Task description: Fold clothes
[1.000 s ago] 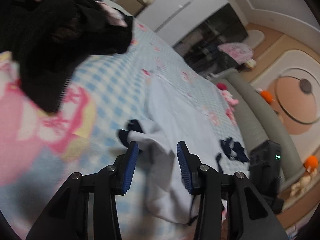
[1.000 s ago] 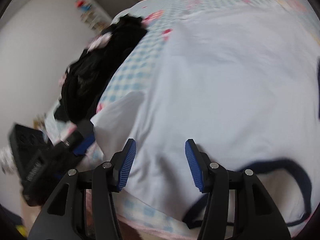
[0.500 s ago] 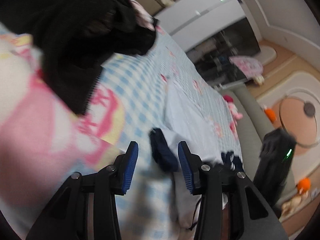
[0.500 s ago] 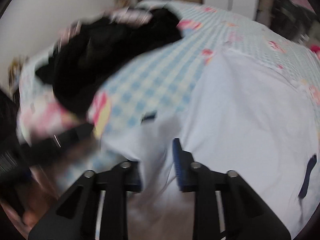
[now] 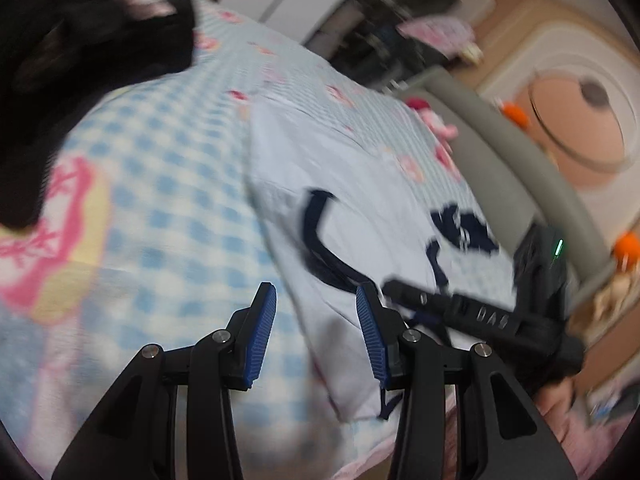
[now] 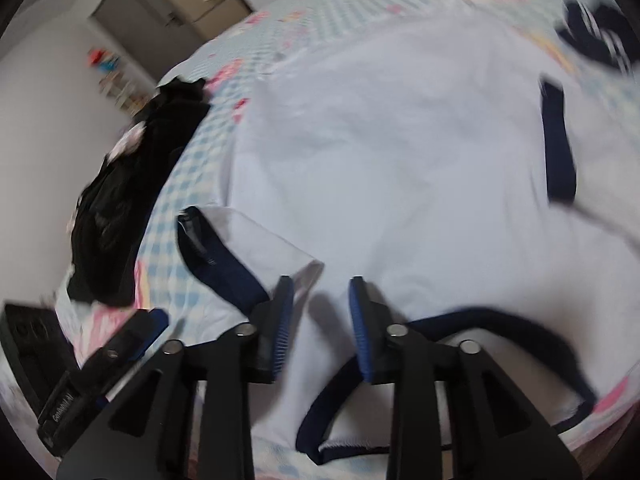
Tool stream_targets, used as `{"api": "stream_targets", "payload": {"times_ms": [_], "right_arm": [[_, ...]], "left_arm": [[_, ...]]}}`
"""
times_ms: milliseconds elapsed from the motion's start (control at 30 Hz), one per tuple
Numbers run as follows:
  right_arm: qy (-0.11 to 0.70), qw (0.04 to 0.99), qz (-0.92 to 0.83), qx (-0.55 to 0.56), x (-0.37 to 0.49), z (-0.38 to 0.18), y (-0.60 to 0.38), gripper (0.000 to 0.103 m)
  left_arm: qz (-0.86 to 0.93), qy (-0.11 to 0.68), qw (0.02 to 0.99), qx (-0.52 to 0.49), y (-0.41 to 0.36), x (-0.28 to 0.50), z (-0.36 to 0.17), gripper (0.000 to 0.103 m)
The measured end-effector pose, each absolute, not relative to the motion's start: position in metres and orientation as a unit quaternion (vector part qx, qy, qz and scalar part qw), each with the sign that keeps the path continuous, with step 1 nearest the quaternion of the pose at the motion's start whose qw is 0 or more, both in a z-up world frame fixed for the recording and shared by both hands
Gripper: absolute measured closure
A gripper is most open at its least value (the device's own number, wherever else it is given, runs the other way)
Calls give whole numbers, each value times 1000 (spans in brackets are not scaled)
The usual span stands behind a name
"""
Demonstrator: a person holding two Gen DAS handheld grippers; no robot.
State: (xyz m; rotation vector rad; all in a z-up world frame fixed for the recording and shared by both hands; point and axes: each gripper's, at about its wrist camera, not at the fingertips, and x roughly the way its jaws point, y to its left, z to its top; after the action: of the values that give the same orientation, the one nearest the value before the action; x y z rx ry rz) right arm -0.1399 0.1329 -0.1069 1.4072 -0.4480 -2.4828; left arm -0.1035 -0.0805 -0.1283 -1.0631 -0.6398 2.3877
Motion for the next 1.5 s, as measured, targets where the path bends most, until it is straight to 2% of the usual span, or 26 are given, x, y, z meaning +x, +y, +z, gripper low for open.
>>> {"api": "stream_targets", "payload": {"times_ms": [167,367,533,733,833,967,1133,1200,1333,1400,1500], "right_arm": [[-92,198,-841,496,-138,-98,107,68],[-47,210,-815,539,-126,-131,89,66],[-23,297,-794,529,-103,-125,73,66],[17,273,-817,508,-112,-120,71,65],[47,266,-822,501,-121,-121,63,56],[86,255,-829,490,-133,-123,51,52],[135,242,-835,476,-149,-125,36,52],[130,219,-844,471,-157,-125,41,53],[43,134,-871,471,-179,-118,87,53],[27,86,-883,461,-182,-113,107,53],[5,98,-887,451,-178,-97,124,53]], "left_arm": [[870,-196,210,-401,-63,-105,-128,58],[866,-202,154,-431,-77,-105,-143,58],[868,-221,147,-419,-88,-91,-139,58],[872,-191,157,-422,-73,-78,-134,58],[865,-154,129,-459,-64,-83,-148,58],[853,-161,127,-480,-67,-89,-157,58],[836,-185,129,-500,-73,-96,-170,58],[831,-192,133,-504,-75,-98,-173,58],[828,-188,143,-508,-72,-100,-171,58],[840,-224,160,-468,-83,-94,-155,58],[884,-238,166,-367,-103,-81,-117,58]]}}
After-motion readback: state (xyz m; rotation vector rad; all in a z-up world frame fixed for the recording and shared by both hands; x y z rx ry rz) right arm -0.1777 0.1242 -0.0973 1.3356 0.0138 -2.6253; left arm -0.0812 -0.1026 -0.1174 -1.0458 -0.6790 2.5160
